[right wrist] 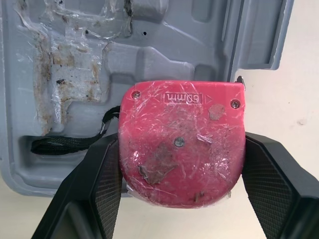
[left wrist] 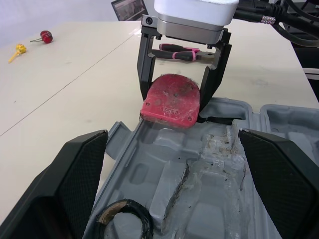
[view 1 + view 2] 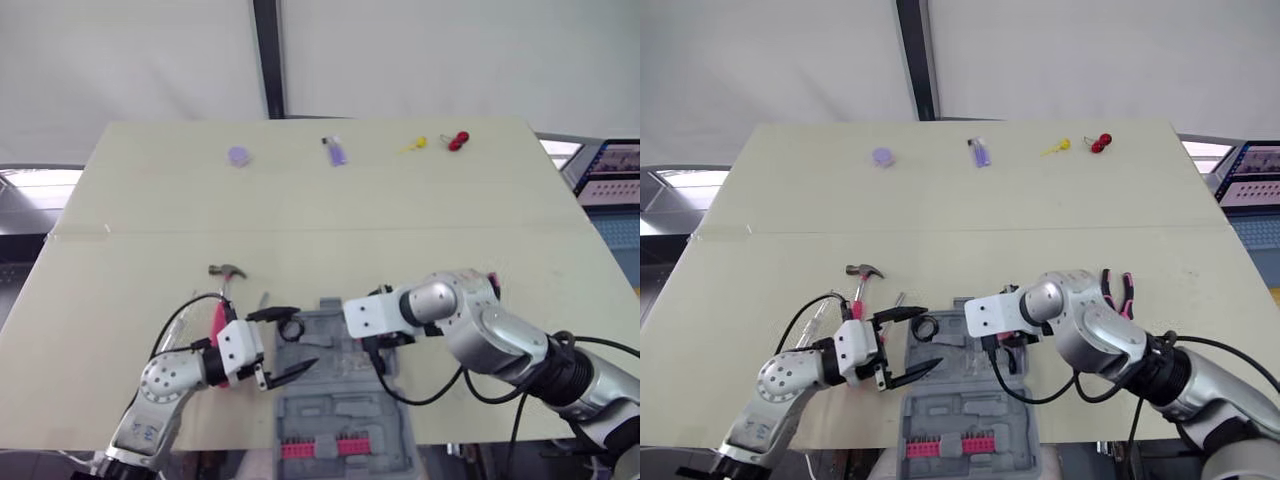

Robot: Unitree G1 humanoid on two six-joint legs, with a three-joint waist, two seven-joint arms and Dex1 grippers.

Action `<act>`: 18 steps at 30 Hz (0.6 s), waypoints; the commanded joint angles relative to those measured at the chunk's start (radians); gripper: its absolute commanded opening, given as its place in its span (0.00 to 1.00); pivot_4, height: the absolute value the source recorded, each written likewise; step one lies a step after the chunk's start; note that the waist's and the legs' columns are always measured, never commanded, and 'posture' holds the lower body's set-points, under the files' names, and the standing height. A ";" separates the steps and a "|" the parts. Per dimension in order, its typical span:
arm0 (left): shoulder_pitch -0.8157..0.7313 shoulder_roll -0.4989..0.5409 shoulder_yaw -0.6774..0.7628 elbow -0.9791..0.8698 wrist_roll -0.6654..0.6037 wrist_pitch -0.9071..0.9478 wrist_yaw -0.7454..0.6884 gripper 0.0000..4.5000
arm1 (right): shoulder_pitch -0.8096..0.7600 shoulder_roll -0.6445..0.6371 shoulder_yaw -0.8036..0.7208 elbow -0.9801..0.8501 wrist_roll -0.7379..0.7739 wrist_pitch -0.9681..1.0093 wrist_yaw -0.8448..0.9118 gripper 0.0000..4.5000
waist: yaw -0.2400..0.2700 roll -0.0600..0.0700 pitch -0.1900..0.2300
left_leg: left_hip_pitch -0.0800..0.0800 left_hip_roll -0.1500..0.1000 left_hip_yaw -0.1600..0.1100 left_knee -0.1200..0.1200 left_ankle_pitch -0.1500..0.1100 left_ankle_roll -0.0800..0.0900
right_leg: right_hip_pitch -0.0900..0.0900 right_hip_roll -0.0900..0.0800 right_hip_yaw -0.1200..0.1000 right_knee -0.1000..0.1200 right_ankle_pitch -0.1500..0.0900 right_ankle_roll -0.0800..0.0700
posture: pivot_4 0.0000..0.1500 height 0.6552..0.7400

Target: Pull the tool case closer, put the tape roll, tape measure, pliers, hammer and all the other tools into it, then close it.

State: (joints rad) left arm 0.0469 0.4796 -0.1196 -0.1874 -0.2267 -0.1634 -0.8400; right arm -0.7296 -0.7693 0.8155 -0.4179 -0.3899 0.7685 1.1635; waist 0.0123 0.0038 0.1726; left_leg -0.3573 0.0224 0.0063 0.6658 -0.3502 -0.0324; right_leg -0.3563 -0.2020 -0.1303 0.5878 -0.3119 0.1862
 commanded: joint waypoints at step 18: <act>0.001 0.004 -0.012 -0.068 -0.001 0.022 0.013 1.00 | 0.030 0.014 -0.032 0.021 -0.076 -0.087 0.029 0.65 | -0.014 0.000 0.000 | 0.000 0.000 0.000 -0.001 0.000 0.000 | 0.000 0.000 0.000 0.000 0.000 0.000 | 1.00 1.00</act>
State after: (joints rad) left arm 0.0463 0.4809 -0.1292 -0.2146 -0.2267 -0.1388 -0.8315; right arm -0.6989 -0.7618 0.8147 -0.3835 -0.4516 0.6954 1.1827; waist -0.0018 0.0038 0.1726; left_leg -0.3573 0.0224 0.0062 0.6650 -0.3502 -0.0325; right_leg -0.3566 -0.2020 -0.1303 0.5876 -0.3119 0.1862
